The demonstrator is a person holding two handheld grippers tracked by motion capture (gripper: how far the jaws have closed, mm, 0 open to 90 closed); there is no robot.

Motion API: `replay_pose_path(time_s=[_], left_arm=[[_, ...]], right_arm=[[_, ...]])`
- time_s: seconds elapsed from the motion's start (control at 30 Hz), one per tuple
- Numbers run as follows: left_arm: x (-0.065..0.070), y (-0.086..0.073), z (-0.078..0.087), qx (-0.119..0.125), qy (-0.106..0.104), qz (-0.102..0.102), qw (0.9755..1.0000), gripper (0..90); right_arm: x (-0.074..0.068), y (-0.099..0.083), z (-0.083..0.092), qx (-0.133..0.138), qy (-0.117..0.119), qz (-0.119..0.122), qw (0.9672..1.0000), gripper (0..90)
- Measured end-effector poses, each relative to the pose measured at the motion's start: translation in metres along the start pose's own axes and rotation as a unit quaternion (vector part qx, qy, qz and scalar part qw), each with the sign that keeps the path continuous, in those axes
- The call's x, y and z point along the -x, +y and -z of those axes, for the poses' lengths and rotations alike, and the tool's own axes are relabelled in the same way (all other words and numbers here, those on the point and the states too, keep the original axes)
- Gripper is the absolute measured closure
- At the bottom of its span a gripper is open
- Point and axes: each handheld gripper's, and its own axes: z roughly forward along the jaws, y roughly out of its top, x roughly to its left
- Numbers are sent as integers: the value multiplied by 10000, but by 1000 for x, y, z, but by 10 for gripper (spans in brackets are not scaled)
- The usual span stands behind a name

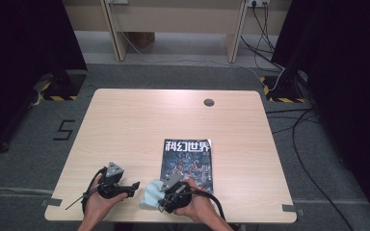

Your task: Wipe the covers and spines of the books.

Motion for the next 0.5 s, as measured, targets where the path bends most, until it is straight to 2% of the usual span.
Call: replay_pose_path(time_s=[0.13,0.23,0.33,0.5], left_arm=[[-1,0,0,5,-8,14,10000,206],[0,0,0,20,-13,5,10000,206],[0,-1,0,4,-19,22,10000,206],[1,-1,-1,-12,-38,-19,10000,207]], right_arm=[[-4,2,-2,2,10,57,10000,512],[0,-1,-1,88,122,-34,9999,516],[5,-6,4,47,91,-135,9999,516],[28,-27,24,-35,-162,-386,9991,517]])
